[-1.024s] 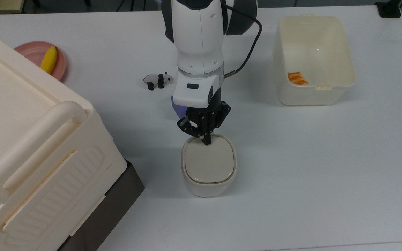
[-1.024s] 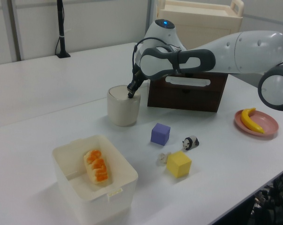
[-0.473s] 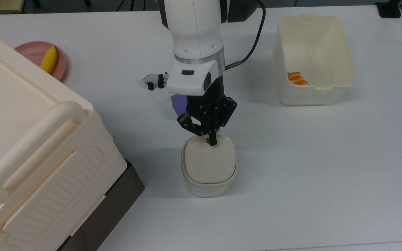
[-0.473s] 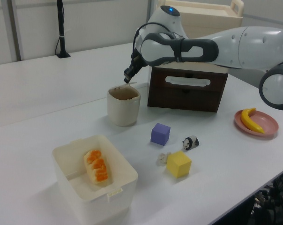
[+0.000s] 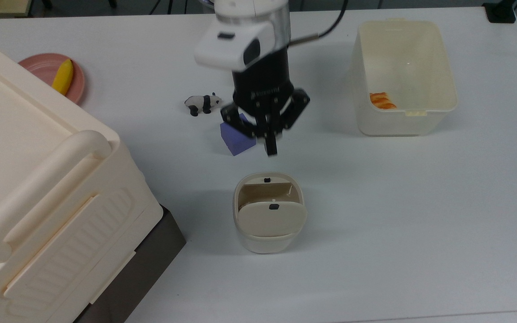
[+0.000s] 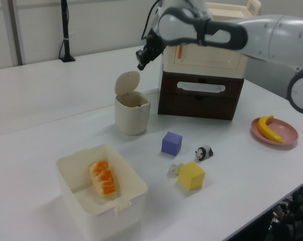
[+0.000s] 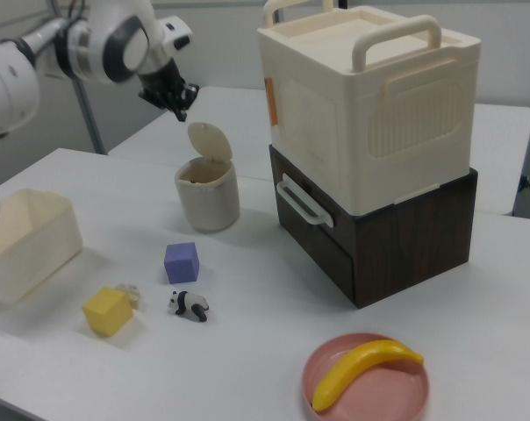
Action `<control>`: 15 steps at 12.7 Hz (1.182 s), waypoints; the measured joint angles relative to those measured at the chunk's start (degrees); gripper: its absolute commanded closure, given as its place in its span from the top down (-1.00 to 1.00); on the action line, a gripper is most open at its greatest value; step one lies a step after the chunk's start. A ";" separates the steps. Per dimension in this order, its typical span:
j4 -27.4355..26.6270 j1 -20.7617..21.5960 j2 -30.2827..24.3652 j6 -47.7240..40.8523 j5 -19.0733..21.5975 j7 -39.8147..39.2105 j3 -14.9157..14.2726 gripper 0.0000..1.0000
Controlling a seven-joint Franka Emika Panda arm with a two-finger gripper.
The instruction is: Open the trash can
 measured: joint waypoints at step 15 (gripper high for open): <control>-16.51 2.32 -27.14 -34.93 -0.07 11.62 -4.07 -1.00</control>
